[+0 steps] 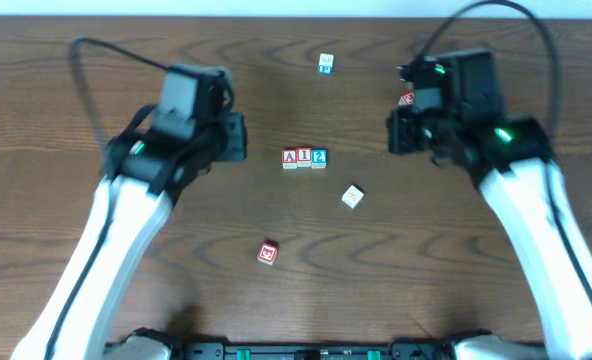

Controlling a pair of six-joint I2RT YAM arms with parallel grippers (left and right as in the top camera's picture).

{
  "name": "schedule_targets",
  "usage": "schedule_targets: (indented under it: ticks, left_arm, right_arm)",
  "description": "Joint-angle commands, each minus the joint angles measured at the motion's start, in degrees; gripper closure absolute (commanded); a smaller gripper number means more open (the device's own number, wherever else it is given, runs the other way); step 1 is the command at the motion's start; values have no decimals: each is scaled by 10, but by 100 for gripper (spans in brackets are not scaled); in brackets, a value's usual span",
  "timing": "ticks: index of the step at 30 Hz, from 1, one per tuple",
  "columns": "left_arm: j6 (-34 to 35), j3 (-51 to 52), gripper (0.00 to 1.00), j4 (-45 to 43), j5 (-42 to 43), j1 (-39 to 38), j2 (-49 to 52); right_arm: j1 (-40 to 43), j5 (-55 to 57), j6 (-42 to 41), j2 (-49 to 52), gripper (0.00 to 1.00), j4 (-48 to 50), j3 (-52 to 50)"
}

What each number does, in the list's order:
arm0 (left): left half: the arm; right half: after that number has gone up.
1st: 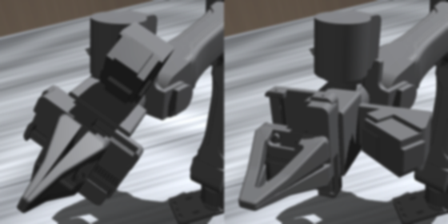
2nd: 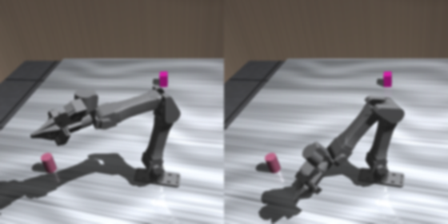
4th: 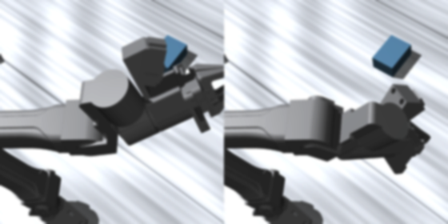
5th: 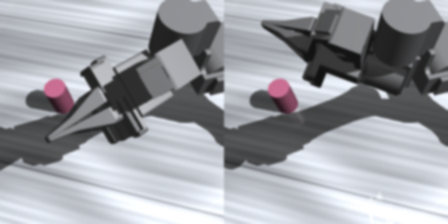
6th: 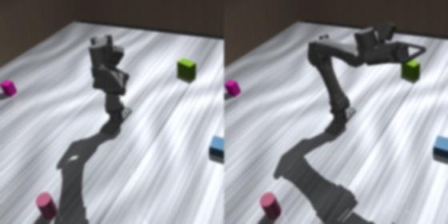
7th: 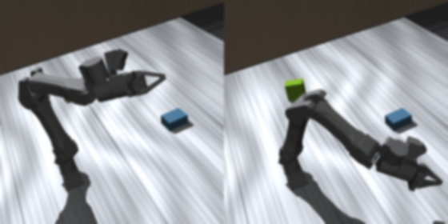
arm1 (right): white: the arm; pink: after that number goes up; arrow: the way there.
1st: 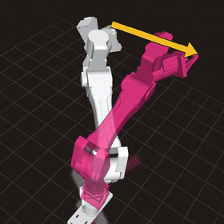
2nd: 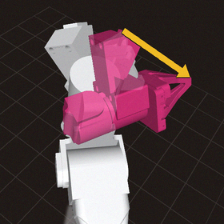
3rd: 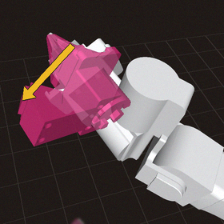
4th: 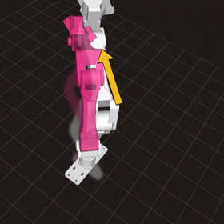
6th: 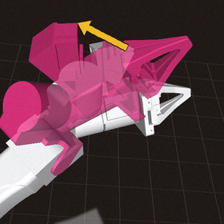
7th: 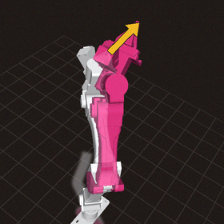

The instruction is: Spell out Ai2

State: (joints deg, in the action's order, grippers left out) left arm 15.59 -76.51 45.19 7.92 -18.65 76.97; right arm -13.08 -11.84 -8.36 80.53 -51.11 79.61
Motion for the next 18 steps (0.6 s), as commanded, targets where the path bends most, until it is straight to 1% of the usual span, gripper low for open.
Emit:
schedule_targets:
  ticks: [1,5,8,9,10,11,12,15,18]
  left_arm:
    - [-25,54,94,14,-14,-4,-92]
    - [-23,144,94,16,-22,-19,-226]
    - [-19,209,94,15,-22,-26,-308]
    - [-9,229,94,15,-22,-28,-330]
    - [0,242,83,14,-22,-28,-346]
    - [12,255,39,15,-22,-28,-363]
    - [21,261,5,15,-22,-28,-373]
    - [26,265,5,16,-20,-28,-381]
    - [26,265,5,16,-21,-28,-380]
  right_arm:
    - [4,51,20,-93,98,-25,-50]
    - [3,56,20,-237,98,-34,-153]
    - [3,56,20,-335,99,-39,-217]
    - [3,56,20,-360,94,-40,-230]
    - [3,56,20,-383,66,-43,-240]
    - [3,57,20,-409,23,-47,-248]
    - [3,56,20,-428,1,-53,-251]
    - [3,57,20,-464,1,-58,-252]
    - [3,56,20,-475,1,-58,-252]
